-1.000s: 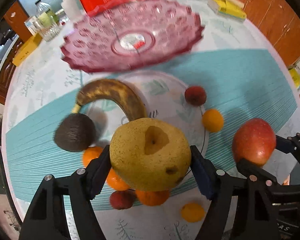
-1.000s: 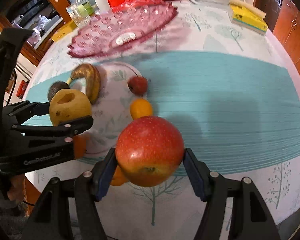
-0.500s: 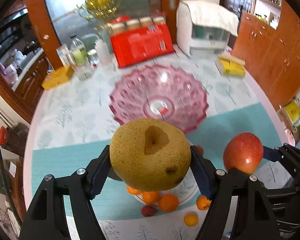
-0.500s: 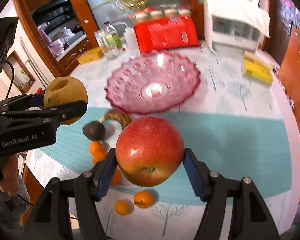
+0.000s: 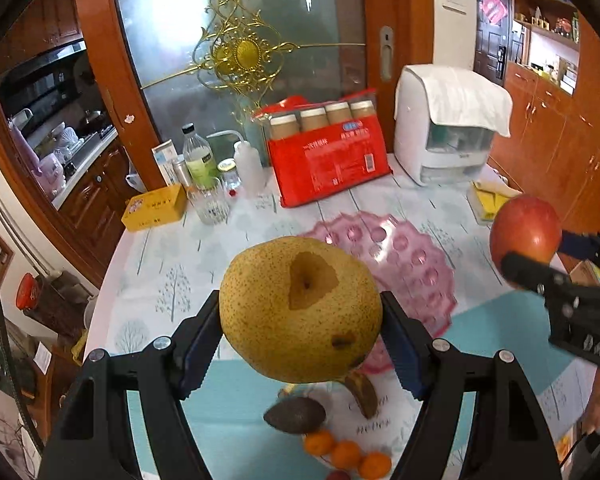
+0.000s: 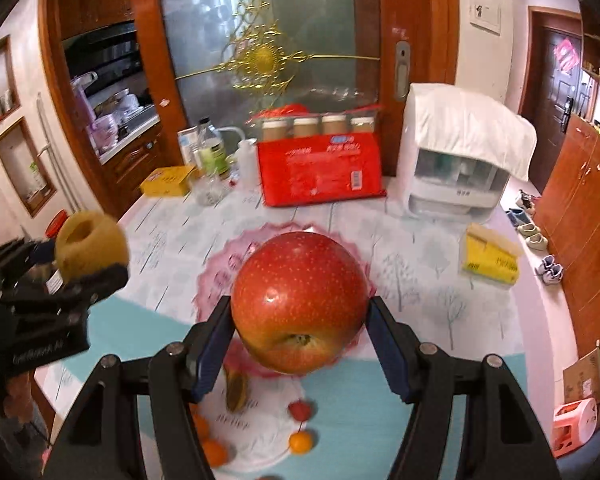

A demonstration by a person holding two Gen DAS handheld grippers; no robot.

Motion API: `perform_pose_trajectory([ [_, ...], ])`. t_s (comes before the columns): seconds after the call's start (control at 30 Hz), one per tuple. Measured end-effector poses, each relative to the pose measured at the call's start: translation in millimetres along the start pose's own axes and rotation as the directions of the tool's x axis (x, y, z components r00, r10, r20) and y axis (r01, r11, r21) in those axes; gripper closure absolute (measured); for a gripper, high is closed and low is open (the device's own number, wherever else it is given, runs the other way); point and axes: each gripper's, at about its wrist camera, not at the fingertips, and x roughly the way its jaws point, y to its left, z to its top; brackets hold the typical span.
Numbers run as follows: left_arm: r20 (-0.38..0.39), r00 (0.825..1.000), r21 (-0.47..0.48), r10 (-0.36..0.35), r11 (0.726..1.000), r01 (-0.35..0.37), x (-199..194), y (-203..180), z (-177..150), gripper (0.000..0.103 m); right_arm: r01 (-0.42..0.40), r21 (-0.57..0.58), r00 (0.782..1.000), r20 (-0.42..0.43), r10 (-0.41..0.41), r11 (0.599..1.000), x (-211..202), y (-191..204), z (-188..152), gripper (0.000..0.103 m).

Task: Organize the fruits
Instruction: 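Lift the pear with the left tool while the right tool carries the apple toward the pink bowl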

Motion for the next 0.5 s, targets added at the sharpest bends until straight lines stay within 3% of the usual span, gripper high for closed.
perform_pose_trajectory([
  [0.27, -0.024, 1.000, 0.004, 0.002, 1.000, -0.002, 60, -1, 20, 0.029, 0.065, 0.029, 0.997, -0.052, -0.063, 0.997, 61, -11, 31, 0.036],
  [0.5, -0.141, 0.987, -0.041, -0.073, 0.997, 0.068, 140, -10, 13, 0.029, 0.066, 0.035, 0.984, -0.171, -0.059, 0.997, 127, -10, 19, 0.036],
])
